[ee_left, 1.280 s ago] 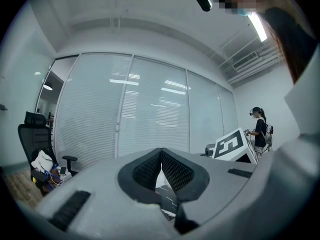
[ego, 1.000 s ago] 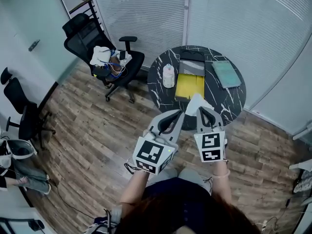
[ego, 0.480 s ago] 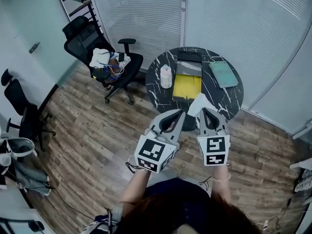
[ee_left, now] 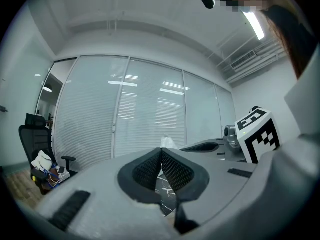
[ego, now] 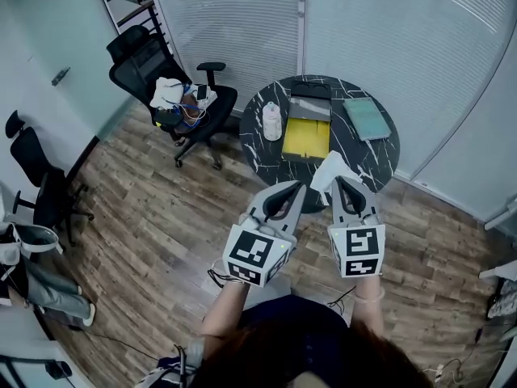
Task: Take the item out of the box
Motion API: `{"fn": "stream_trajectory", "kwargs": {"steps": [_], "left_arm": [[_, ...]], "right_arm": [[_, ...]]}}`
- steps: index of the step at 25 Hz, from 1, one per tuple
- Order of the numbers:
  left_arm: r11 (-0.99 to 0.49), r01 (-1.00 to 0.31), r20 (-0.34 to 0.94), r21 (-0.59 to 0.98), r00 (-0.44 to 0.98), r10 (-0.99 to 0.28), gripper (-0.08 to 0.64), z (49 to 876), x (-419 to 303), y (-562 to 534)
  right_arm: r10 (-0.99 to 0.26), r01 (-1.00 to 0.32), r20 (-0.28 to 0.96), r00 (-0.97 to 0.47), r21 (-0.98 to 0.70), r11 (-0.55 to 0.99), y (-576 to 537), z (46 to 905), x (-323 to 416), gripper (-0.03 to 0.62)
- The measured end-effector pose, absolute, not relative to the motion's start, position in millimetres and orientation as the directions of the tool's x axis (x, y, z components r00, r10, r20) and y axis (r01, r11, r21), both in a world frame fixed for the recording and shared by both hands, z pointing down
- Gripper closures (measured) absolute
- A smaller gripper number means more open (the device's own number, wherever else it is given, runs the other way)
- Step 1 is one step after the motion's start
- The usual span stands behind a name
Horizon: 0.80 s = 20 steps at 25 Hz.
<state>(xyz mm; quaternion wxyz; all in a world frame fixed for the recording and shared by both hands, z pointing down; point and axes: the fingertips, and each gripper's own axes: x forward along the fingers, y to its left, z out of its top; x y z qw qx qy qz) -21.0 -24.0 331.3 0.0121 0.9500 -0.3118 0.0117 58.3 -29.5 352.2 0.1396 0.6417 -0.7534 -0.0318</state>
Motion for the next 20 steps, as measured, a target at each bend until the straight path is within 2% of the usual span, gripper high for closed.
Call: {"fn": "stream_trajectory", "kwargs": {"steps": [20], "left_arm": [[-0.795, -0.607, 0.022, -0.003, 0.794, -0.607, 0.534, 320, -13, 55]], "right_arm": [[-0.975, -0.965, 0.078, -0.206, 0.15, 0.216, 62, 322, 57, 0.568]]}}
